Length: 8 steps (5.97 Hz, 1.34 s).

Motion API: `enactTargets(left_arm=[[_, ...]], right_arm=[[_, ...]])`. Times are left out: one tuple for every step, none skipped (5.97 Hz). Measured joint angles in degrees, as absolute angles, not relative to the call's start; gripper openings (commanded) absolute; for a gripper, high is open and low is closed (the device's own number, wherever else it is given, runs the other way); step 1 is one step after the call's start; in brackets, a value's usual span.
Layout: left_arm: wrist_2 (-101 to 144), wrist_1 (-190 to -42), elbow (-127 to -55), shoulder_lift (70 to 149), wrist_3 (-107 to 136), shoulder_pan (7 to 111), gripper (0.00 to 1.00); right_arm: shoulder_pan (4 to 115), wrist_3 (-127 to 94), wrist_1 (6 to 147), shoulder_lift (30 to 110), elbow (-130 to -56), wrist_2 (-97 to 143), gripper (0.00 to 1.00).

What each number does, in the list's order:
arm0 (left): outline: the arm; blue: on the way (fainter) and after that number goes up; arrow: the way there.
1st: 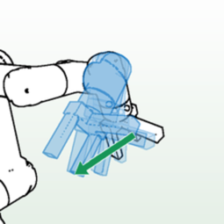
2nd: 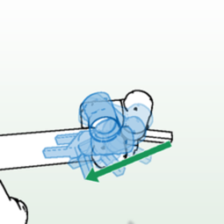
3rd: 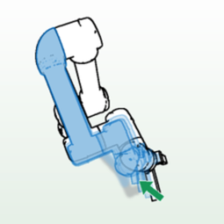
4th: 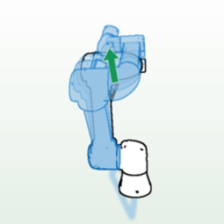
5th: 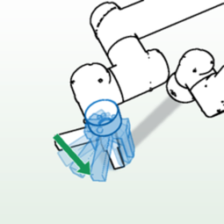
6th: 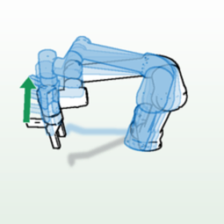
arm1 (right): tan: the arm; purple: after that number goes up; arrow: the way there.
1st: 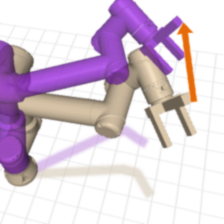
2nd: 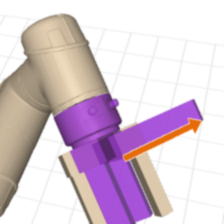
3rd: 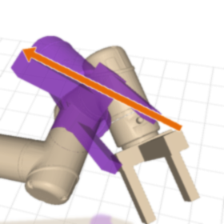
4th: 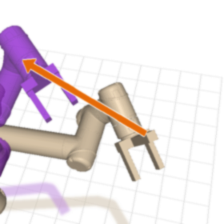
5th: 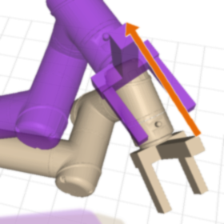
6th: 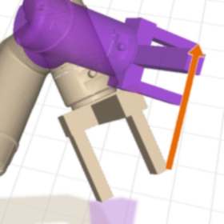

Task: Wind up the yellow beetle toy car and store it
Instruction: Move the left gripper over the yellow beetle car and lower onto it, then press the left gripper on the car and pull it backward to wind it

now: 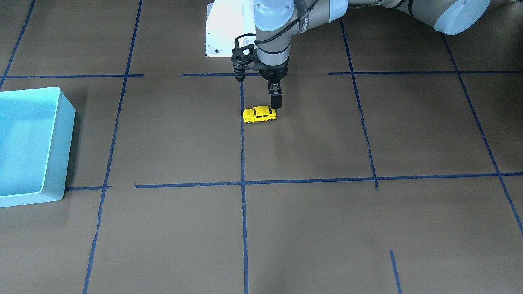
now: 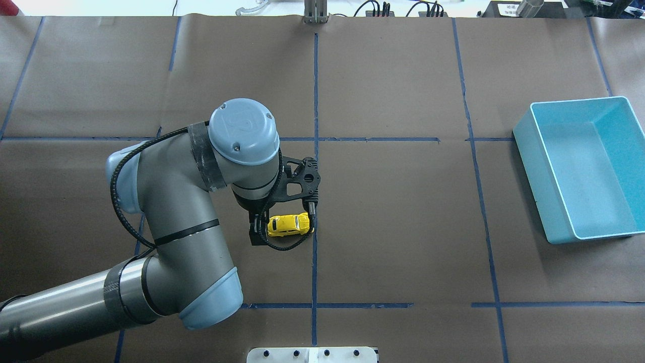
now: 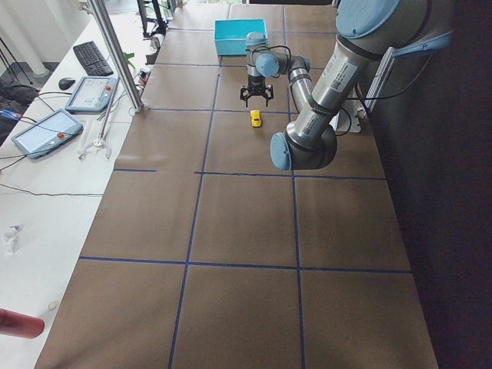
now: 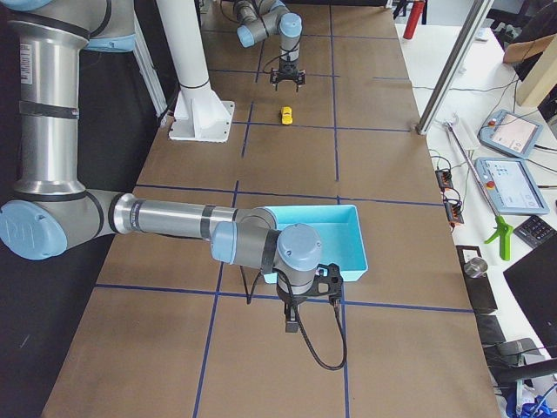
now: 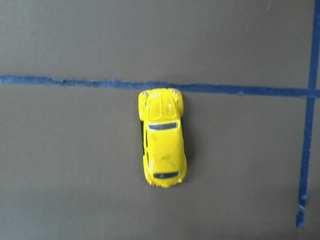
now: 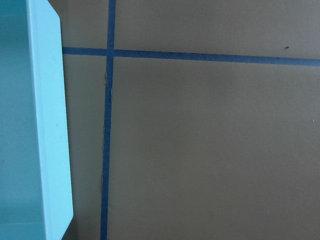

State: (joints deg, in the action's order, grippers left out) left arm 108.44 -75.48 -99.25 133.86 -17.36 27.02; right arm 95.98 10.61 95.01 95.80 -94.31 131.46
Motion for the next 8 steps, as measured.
enactTargets(left_arm=[[108.1,-77.8,-95.9,135.2,-15.8,26.7,1.00],[108.0,-79.7,-93.1,136.2,-15.0,26.7,1.00],[108.0,-82.2,-90.5,136.6,-14.6,26.6,1.00],[107.9,-84.0,-88.7,136.8,-13.8,26.6,1.00],[107.9,-85.2,-87.6,136.8,-12.9,26.6,1.00],[107.9,-86.1,-87.0,136.9,-12.1,26.3,1.00],[107.9,-86.4,-86.9,136.9,-11.4,25.7,1.00],[107.9,-86.6,-86.9,136.9,-10.9,25.1,1.00]], right_arm=[[96.0,10.6,95.0,95.8,-94.3,131.4,1.00],[96.0,10.6,95.1,95.8,-94.2,131.4,1.00],[96.0,10.6,95.1,95.9,-94.2,131.4,1.00],[96.0,10.6,95.1,95.9,-94.2,131.4,1.00],[96.0,10.6,95.1,95.9,-94.1,131.3,1.00],[96.0,10.6,95.1,95.9,-94.1,131.3,1.00],[96.0,10.6,95.1,95.9,-94.1,131.3,1.00],[96.0,10.6,95.1,95.9,-94.0,131.3,1.00]])
